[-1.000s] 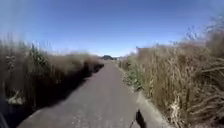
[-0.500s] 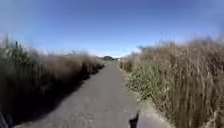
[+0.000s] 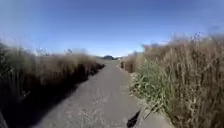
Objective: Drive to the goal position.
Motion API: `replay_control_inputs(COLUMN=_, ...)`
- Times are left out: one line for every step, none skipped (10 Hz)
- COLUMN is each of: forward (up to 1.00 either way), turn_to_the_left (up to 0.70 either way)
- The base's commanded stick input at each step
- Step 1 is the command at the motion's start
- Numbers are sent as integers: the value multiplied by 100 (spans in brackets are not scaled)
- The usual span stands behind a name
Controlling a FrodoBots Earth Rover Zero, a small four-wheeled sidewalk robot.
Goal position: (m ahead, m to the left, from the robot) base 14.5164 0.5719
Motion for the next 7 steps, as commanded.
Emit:
replay_control_inputs(forward=70, turn_to_the_left=0)
replay_control_inputs(forward=70, turn_to_the_left=0)
replay_control_inputs(forward=70, turn_to_the_left=0)
replay_control_inputs(forward=70, turn_to_the_left=0)
replay_control_inputs(forward=70, turn_to_the_left=0)
replay_control_inputs(forward=70, turn_to_the_left=0)
replay_control_inputs(forward=70, turn_to_the_left=0)
